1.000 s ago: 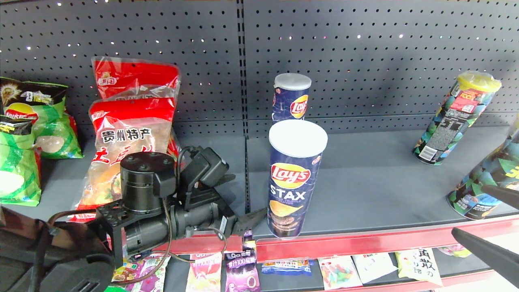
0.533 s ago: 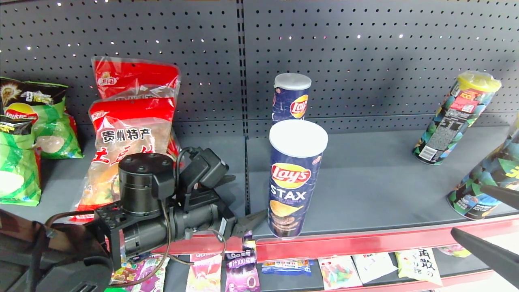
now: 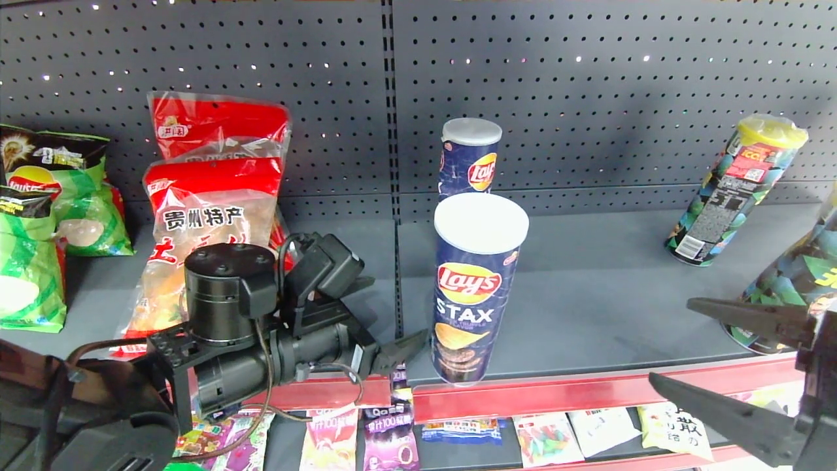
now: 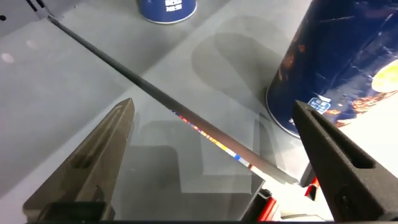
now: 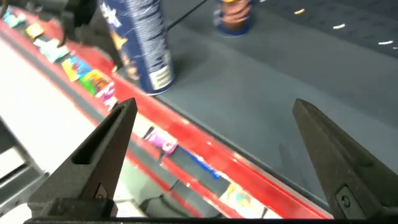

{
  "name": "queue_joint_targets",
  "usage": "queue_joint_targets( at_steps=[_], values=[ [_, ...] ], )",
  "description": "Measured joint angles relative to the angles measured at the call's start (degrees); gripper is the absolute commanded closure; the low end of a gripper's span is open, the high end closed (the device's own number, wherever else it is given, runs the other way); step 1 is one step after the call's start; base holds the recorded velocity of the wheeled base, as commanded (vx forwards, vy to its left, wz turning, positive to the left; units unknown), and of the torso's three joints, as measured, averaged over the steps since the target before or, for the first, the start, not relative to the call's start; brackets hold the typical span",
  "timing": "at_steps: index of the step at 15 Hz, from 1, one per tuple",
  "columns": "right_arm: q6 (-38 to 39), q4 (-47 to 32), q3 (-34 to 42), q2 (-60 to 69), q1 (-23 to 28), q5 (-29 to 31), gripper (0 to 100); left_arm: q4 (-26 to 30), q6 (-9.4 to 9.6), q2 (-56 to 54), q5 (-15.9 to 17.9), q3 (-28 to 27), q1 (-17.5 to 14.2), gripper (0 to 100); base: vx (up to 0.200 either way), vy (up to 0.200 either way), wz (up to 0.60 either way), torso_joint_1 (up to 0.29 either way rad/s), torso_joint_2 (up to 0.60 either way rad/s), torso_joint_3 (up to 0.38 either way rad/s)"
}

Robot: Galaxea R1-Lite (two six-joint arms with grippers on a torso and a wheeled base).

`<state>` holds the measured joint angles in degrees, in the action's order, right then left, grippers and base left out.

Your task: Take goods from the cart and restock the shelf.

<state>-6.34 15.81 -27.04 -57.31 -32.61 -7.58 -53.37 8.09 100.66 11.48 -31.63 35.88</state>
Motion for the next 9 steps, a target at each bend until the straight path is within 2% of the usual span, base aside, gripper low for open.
queue_joint_targets(
  at_steps=[5, 9],
  values=[
    [0.9, 0.3, -2.2, -8.4, -5.0, -0.1, 0, 0.0, -0.24, -0.5, 0.0, 0.2, 0.0, 0, 0.000, 0.000, 0.00, 0.000, 0.00, 0.000],
    [1.4, 0.5, -4.1, -13.5, -6.6, -0.2, 0, 0.0, -0.35, -3.8, 0.0, 3.9, -0.8, 0, 0.000, 0.000, 0.00, 0.000, 0.00, 0.000]
  ],
)
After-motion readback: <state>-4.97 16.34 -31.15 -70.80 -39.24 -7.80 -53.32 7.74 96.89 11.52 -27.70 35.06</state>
